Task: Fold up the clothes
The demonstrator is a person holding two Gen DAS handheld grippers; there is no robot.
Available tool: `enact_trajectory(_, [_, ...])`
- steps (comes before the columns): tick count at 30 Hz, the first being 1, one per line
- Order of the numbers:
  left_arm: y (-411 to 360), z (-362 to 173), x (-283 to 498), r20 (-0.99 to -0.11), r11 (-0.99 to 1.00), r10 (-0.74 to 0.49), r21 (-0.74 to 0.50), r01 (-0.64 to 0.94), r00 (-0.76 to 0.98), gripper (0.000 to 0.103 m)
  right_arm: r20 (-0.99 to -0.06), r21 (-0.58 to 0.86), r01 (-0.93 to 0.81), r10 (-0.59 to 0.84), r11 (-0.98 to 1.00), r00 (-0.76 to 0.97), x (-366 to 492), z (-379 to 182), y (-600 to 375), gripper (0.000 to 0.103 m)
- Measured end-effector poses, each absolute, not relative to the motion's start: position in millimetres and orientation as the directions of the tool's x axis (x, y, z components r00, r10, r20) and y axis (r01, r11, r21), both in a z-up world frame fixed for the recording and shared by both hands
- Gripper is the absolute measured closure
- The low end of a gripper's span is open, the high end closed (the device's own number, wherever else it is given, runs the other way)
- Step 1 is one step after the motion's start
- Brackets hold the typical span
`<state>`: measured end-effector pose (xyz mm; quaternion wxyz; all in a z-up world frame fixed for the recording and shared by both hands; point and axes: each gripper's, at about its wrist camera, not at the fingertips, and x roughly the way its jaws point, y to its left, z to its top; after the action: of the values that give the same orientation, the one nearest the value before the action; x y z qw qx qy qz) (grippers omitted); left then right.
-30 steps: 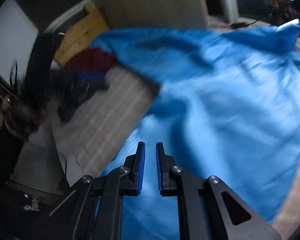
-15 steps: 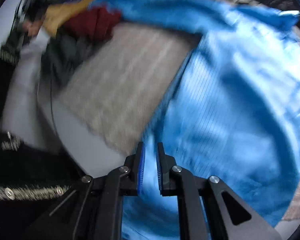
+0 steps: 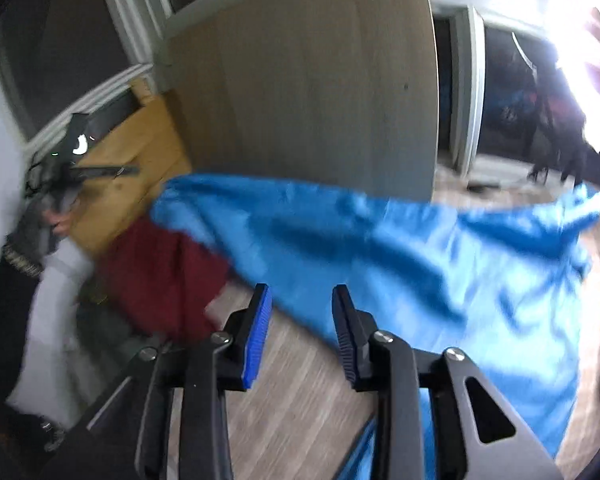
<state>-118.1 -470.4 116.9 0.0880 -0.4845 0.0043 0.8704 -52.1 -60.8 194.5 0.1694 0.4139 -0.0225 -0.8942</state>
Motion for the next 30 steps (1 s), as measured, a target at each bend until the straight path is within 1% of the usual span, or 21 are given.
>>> enact_trajectory(2, [-464.3,102.2,-121.0,-0.857,-0.981,0.145,-0.061,-0.182,-0.494,0.040,-0.755,0.166,0.273,-0.300,-0.948,-0.583,-77.2,186.8,-63.3,0.071])
enact_trajectory(6, [-466.0,81.4,-143.4,-0.873,-0.989,0.060,0.016,-0.150,-0.483,0.040,-0.798,0.140,0.264,-0.267,-0.954,-0.540,-130.0,155.1,-64.3,0.071])
enact_trajectory(8, [-470.6,74.1,-162.2,-0.878,-0.991,0.024,0.044,-0.130,-0.478,0.037,-0.817,0.133,0.272,-0.261,-0.953,-0.515,-152.5,135.6,-65.7,0.071])
enact_trajectory(9, [-470.7,67.2,-172.3,-0.886,-0.989,0.002,0.066,-0.130,-0.464,0.036,-0.830,0.137,0.275,-0.262,-0.952,-0.493,-168.2,122.3,-67.7,0.071])
enact_trajectory(12, [-469.7,43.6,-203.3,-0.908,-0.981,-0.067,0.135,-0.138,-0.413,0.035,-0.851,0.152,0.284,-0.271,-0.947,-0.450,-196.5,91.1,-70.5,0.071])
enact_trajectory(15, [-477.2,31.3,-230.4,-0.887,-0.958,-0.242,0.284,-0.049,-0.394,0.036,-0.886,0.204,0.321,-0.314,-0.925,-0.342,-211.5,55.5,-77.8,0.071])
enact_trajectory(16, [-480.1,31.7,-233.9,-0.888,-0.959,-0.247,0.283,-0.036,-0.389,0.036,-0.895,0.217,0.354,-0.330,-0.910,-0.299,-209.1,46.6,-81.3,0.071])
enact_trajectory(17, [-482.1,34.8,-233.2,-0.891,-0.965,-0.226,0.261,-0.035,-0.393,0.036,-0.904,0.226,0.391,-0.342,-0.892,-0.258,-205.2,38.5,-84.9,0.071])
enact_trajectory(18, [-483.3,40.0,-228.9,-0.893,-0.970,-0.202,0.239,-0.043,-0.403,0.036,-0.917,0.204,0.429,-0.325,-0.880,-0.232,-198.5,33.4,-87.9,0.071])
enact_trajectory(19, [-483.1,45.6,-222.3,-0.890,-0.969,-0.198,0.240,-0.051,-0.410,0.036,-0.923,0.179,0.453,-0.308,-0.873,-0.230,-192.7,32.7,-88.3,0.071])
enact_trajectory(22, [-479.1,65.3,-196.5,-0.880,-0.966,-0.187,0.245,-0.081,-0.436,0.036,-0.901,0.150,0.468,-0.316,-0.871,-0.297,-188.5,51.0,-77.6,0.071])
enact_trajectory(23, [-476.0,71.5,-188.3,-0.886,-0.972,-0.145,0.210,-0.102,-0.440,0.035,-0.892,0.142,0.472,-0.319,-0.870,-0.321,-187.4,57.6,-73.8,0.071])
enact_trajectory(25, [-466.8,79.1,-175.8,-0.901,-0.980,-0.045,0.123,-0.155,-0.431,0.033,-0.873,0.110,0.477,-0.314,-0.872,-0.373,-188.3,69.7,-68.8,0.063])
enact_trajectory(27, [-454.5,79.1,-168.9,-0.914,-0.977,0.027,0.063,-0.206,-0.404,0.031,-0.857,0.056,0.485,-0.292,-0.873,-0.425,-197.1,78.7,-69.1,0.058])
enact_trajectory(30, [-438.3,64.1,-169.4,-0.927,-0.961,-0.021,0.123,-0.249,-0.375,0.029,-0.857,0.016,0.511,-0.275,-0.860,-0.437,-216.9,76.5,-76.0,0.055])
